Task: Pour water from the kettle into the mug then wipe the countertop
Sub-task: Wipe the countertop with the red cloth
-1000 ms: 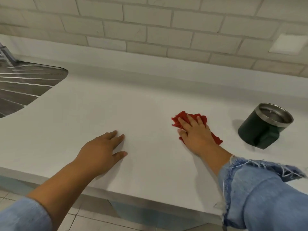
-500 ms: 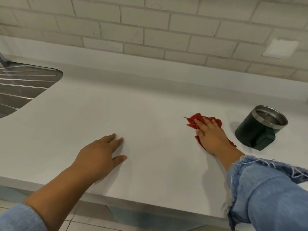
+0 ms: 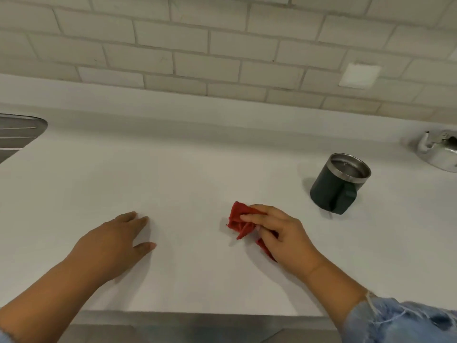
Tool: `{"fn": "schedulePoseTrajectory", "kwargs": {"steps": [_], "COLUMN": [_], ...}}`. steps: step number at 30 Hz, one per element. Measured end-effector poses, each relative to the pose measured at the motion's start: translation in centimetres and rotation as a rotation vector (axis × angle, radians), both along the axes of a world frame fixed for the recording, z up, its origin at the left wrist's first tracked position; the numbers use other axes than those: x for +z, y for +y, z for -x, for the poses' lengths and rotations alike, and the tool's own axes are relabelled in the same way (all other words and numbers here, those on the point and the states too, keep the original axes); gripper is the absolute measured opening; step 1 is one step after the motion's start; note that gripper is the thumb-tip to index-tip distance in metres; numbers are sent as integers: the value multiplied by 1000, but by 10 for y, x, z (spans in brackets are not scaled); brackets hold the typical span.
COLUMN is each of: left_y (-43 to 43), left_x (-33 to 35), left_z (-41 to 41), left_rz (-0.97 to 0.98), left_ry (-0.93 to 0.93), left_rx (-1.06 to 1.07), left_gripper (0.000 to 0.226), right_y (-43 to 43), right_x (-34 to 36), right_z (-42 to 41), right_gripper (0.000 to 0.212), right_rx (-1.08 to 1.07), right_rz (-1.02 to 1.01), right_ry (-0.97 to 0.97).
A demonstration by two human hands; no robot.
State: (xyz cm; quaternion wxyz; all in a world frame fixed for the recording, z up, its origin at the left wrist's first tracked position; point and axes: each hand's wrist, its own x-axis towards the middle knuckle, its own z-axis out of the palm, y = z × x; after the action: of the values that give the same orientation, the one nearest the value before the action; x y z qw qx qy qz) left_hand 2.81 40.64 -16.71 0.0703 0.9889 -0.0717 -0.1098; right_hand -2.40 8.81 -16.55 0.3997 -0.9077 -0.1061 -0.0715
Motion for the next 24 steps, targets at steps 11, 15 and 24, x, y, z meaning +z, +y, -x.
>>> {"fn": "schedulePoseTrajectory", "kwargs": {"steps": [11, 15, 24], "left_y": [-126, -161, -212], "left_x": [20, 21, 8], "left_z": [-15, -23, -54], "left_rz": [205, 201, 179], "left_ry": [-61, -46, -5], "left_rx": [-40, -43, 31], "left_gripper": [55, 55, 65], "right_y": [-213, -305, -410], "right_x": [79, 50, -39], "right_z": [30, 6, -77], "right_gripper": [36, 39, 62], "right_rx": [-627, -838, -977], "right_rz": [-327, -415, 537], "right_ry": [-474, -276, 491]}}
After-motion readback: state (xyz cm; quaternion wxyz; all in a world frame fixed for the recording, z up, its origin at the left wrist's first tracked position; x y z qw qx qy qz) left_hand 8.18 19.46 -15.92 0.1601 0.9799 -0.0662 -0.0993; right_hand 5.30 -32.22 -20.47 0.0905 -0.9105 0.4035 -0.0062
